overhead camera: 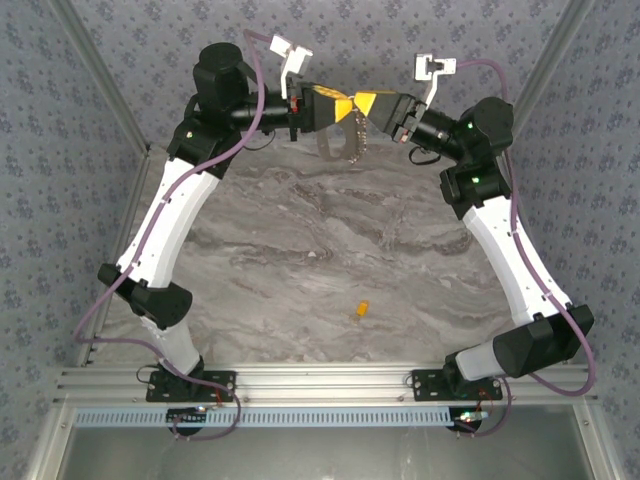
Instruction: Put the keys on the keyring
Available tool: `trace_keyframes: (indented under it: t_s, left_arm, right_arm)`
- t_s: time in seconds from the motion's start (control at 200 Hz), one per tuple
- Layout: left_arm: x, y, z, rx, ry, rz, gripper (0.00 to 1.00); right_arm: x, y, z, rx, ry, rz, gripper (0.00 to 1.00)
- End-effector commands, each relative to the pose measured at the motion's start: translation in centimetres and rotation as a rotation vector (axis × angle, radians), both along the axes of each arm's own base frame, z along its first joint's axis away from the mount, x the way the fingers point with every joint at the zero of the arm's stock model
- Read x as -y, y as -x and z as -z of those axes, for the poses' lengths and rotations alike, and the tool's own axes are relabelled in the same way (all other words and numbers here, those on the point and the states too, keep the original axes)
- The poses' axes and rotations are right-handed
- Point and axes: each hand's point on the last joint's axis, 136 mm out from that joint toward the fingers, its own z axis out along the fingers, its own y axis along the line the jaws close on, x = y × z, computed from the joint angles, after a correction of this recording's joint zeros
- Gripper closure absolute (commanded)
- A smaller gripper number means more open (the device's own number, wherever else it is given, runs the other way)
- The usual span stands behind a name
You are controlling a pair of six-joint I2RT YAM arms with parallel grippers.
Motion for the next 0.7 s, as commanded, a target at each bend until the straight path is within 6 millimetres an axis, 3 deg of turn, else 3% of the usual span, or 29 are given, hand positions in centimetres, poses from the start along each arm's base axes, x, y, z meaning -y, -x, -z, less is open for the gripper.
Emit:
trace_keyframes:
  t_s: [0.0,0.115,0.18,0.34,0.4,0.56,0.695]
  left_arm:
    - [-0.4,0.8,-1.5,0.054,0.024,0.016,1.0]
    - [-0.4,0.7,-1.6,0.053,0.027,0.013,1.0]
    - [-0.4,0.6,-1.6,0.049,0.028,0.005,1.0]
    - [-1.1,-0.1,-1.9,0.068,0.023,-0.084,0.65]
    - [-1.7,-0.5,-2.1,0.073,0.032,-0.127,0.57]
    - [-3.9,-2.0,-3.2,0.045,0.126,-0.236,0.49]
    - [-5.0,-2.6,-3.8,0.011,0.194,-0.257,0.52]
  right_arm:
    - [0.0,1.5,-0.8,0.039,0.0,-0.019,0.83]
    - [0.0,1.5,-0.9,0.042,-0.002,-0.02,1.0]
    - [0.1,1.5,-0.9,0.044,-0.005,-0.016,1.0]
    - [1.2,0.9,-1.3,0.051,-0.036,0.037,1.0]
    - [1.6,0.7,-1.4,0.05,-0.048,0.053,1.0]
    - [2.3,0.6,-1.9,0.06,-0.074,0.075,1.0]
    - [2.6,0.6,-2.3,0.068,-0.097,0.087,1.0]
